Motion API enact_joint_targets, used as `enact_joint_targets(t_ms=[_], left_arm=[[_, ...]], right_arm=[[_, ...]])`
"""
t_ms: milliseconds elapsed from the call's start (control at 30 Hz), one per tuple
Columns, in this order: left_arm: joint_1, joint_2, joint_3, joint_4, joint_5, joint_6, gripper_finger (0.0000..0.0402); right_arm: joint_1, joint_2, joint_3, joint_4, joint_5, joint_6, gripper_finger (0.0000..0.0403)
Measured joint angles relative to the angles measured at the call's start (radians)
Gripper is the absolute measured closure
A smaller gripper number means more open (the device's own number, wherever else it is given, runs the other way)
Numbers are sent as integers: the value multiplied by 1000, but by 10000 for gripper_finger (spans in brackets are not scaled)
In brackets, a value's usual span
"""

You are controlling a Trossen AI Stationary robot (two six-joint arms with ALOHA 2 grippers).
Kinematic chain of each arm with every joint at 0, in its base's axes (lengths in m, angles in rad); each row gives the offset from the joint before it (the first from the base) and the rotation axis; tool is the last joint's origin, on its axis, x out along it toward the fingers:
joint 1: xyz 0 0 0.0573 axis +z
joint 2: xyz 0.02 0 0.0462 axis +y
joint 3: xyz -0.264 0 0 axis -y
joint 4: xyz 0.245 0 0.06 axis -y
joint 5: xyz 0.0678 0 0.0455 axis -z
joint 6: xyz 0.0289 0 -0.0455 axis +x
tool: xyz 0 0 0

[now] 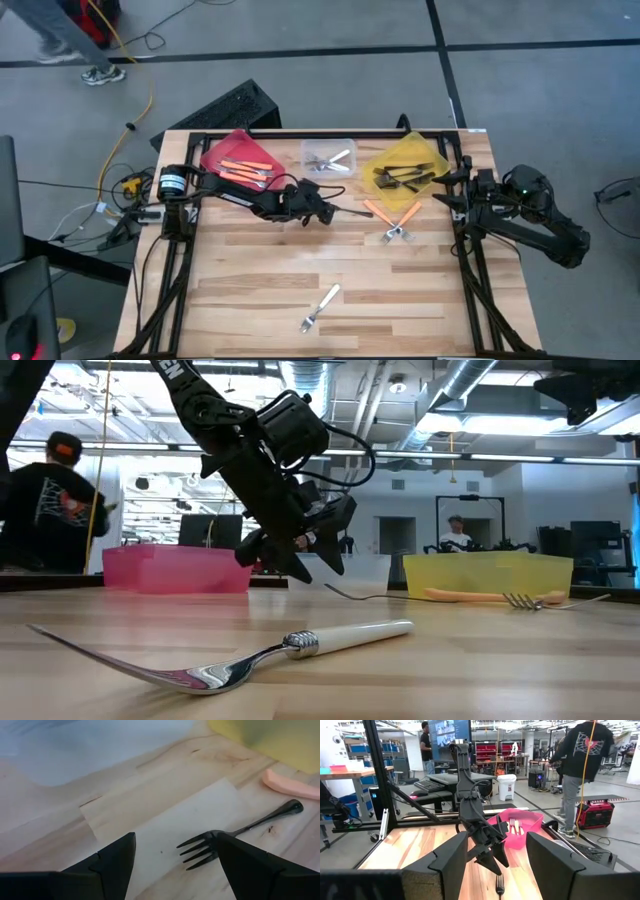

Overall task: Sort silverware by color (type)
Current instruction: Put the black fork into the yellow bin

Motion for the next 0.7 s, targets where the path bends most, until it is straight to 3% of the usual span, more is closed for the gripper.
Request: enact_joint_targets(t_ms=[700], left_arm=[[-45, 39, -1, 30, -60, -76, 141]], right_arm=[[0, 0, 0, 0, 0, 0, 177]])
